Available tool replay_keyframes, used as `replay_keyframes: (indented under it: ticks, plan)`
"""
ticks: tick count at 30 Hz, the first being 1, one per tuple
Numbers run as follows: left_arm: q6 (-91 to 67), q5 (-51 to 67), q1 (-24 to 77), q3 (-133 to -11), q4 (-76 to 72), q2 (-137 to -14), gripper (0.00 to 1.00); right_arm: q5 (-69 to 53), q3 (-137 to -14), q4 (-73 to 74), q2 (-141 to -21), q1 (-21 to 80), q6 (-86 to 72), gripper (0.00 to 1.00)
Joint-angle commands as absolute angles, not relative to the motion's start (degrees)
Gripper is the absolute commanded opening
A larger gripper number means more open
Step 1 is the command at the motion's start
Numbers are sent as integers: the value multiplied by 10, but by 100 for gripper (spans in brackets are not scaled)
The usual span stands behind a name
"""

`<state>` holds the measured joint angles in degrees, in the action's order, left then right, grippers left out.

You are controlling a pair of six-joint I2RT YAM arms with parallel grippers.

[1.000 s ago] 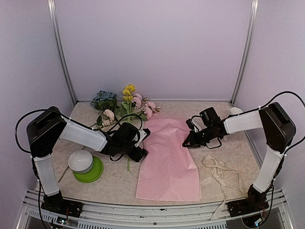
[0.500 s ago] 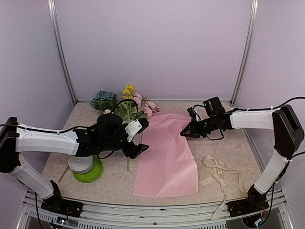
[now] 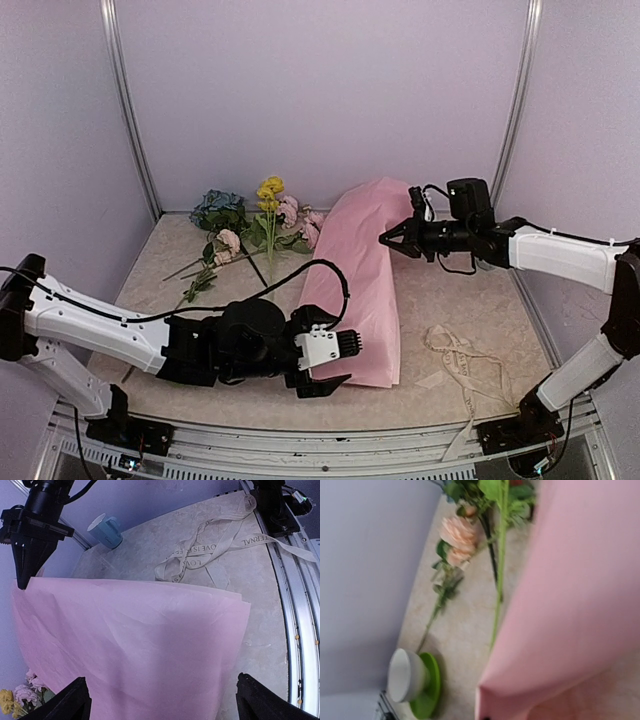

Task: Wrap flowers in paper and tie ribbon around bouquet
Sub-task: Pass from the right arm to the left

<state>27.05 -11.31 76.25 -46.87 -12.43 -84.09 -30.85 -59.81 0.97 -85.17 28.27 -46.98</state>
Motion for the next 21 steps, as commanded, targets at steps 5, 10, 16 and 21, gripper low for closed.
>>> replay_keyframes:
  ticks: [5, 10, 16, 21]
  plan:
    - [372, -147, 785, -420, -283, -861, 98, -257, -592, -27, -802, 298, -519, 0]
    - [390, -118, 793, -441, -282, -893, 96, -247, -593, -33, -799, 301, -519, 0]
    - [392, -124, 794, -451, -278, -902, 73, -251, -596, -29, -803, 302, -509, 0]
    - [410, -145, 792, -475, -273, -939, 65, -257, -598, -34, -810, 302, -507, 0]
